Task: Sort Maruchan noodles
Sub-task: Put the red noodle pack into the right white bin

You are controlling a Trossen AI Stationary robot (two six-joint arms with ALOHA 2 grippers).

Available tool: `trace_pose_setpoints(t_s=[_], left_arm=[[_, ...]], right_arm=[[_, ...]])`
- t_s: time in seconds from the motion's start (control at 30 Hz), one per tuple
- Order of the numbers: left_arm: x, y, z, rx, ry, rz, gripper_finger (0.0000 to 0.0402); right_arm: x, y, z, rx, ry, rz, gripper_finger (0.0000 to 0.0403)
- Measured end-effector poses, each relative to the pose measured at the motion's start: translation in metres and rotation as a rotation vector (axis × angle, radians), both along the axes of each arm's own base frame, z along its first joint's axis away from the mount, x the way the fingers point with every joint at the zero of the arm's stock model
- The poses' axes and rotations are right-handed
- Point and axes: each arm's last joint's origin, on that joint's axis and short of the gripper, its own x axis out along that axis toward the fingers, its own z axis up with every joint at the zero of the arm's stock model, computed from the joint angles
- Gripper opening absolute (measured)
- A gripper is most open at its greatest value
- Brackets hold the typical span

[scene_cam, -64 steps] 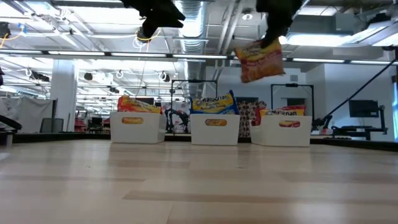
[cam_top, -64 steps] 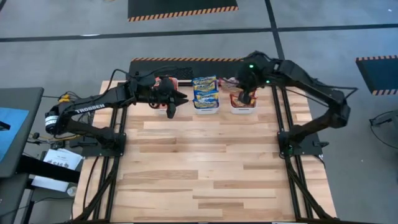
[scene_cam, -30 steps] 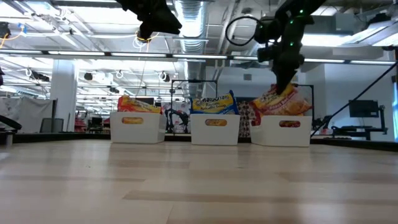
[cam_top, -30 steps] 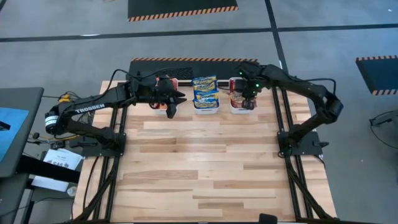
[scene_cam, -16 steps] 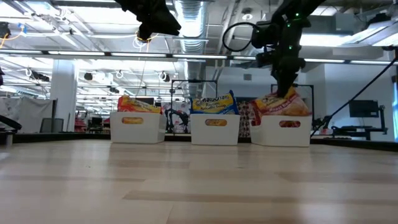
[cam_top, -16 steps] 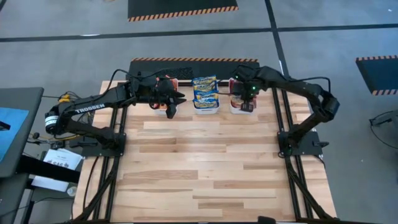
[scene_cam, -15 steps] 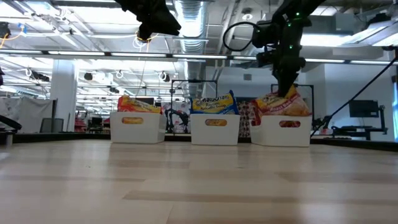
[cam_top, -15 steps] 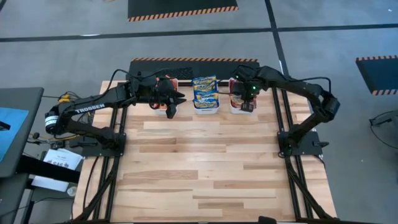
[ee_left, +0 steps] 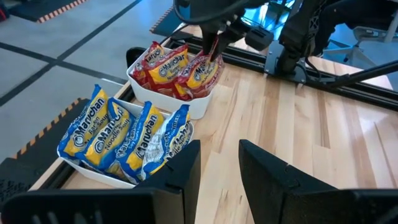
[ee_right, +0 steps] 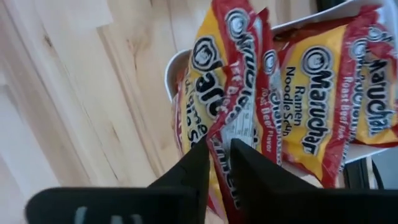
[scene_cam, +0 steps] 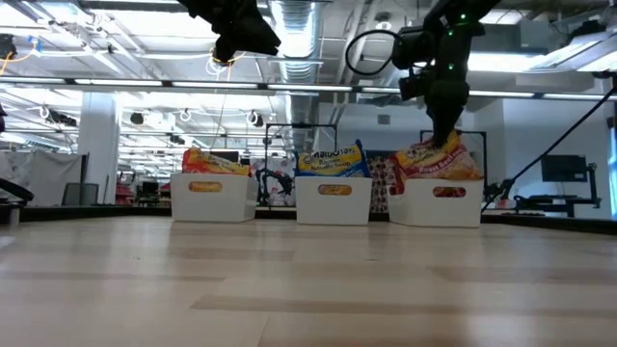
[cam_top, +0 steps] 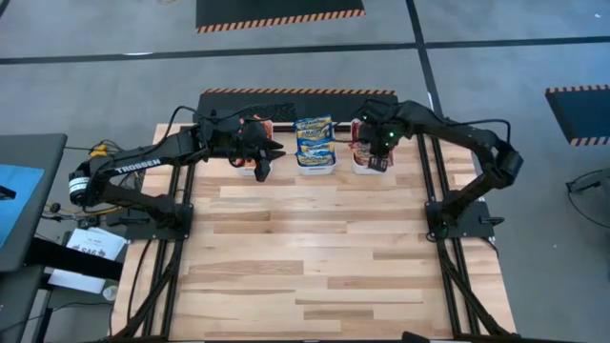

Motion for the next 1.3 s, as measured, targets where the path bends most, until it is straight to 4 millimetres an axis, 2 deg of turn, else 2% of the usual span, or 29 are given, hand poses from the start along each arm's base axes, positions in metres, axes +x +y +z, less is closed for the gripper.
trace_pose_setpoints(t_s=[0.27,0.4,0.53,0.63,0.73,0.9,1.17,1.3], left_arm=[[0.0,0.0,0.0,0.0,0.0,-0.001,0.0096],[0.0,0.0,0.0,0.0,0.0,-0.001,0.0096],[0.0,0.0,0.0,0.0,0.0,-0.001,0.0096],[0.0,0.0,0.0,0.0,0.001,-0.001,0.0096],[0.0,0.0,0.0,0.0,0.001,-0.001,0.0096],[-0.001,-0.001,-0.004,-0.015,0.037,-0.004,0.0096],[-0.003,-0.001,-0.007,-0.027,0.069,-0.003,0.0096],[-0.003,-0.001,-0.007,-0.013,0.073,-0.009,0.0096]], right_arm=[[0.001,-0.001,0.016,-0.023,-0.026,-0.007,0.015],[-0.003,0.002,0.033,0.002,-0.005,-0.045,0.0176],[-0.009,0.007,0.049,0.057,0.008,-0.152,0.019],[-0.012,0.013,0.051,0.196,-0.014,-0.243,0.0191],[-0.011,0.017,0.045,0.299,-0.037,-0.293,0.019],[-0.011,0.021,0.016,0.339,0.02,-0.336,0.0189],[-0.009,0.014,-0.013,0.316,-0.019,-0.369,0.0189],[-0.015,0.01,-0.028,0.295,0.003,-0.417,0.0189]])
